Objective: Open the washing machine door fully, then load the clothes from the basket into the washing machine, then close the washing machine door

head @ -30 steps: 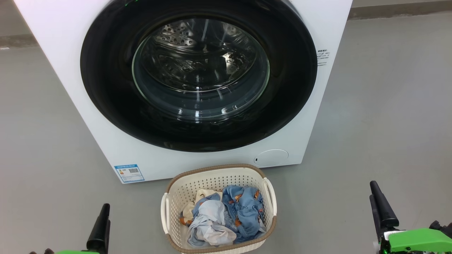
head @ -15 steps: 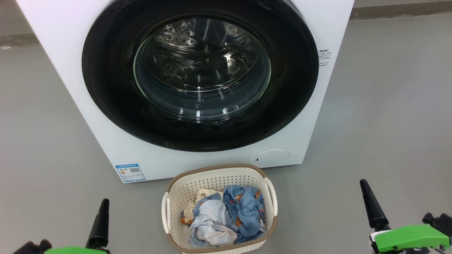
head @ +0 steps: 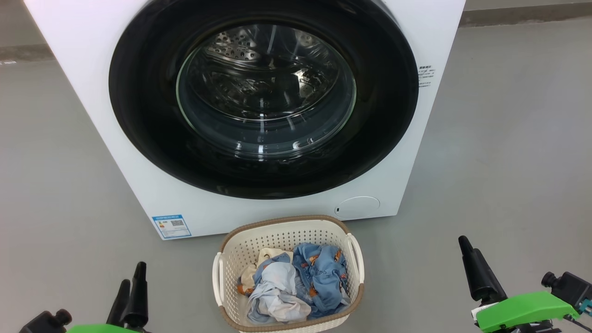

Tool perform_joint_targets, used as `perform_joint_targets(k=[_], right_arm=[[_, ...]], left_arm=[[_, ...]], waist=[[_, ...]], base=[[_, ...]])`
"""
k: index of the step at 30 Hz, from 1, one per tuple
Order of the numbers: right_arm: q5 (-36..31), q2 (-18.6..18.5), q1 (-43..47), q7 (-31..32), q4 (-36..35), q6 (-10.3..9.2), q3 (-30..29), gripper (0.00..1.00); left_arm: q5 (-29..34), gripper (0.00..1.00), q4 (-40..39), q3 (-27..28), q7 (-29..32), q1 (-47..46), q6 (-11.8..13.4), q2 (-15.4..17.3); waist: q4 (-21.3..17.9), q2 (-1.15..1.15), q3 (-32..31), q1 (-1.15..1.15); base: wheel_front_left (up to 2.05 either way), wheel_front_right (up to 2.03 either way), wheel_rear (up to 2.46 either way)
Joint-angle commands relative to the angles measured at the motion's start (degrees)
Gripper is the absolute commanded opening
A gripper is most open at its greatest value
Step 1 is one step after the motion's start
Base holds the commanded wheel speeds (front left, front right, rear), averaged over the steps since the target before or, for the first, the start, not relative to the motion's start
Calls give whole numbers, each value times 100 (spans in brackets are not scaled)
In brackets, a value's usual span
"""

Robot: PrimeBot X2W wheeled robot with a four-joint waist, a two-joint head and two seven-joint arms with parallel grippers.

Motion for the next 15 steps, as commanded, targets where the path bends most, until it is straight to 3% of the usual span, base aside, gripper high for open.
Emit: perform_joint_targets(k=[1,15], right_arm=[[-238,-98,-287,-76,-113,4,85,100],[-1334,-151,-371,-264,18,5,226,100]], left_arm=[[261,100,-185,96,-73,-113,-29,123],[1453,100,-219,117,-289,-111,-38,176]], waist=[[2,0,0,0],[15,0,11,0]], base=[[0,0,0],[0,0,0]])
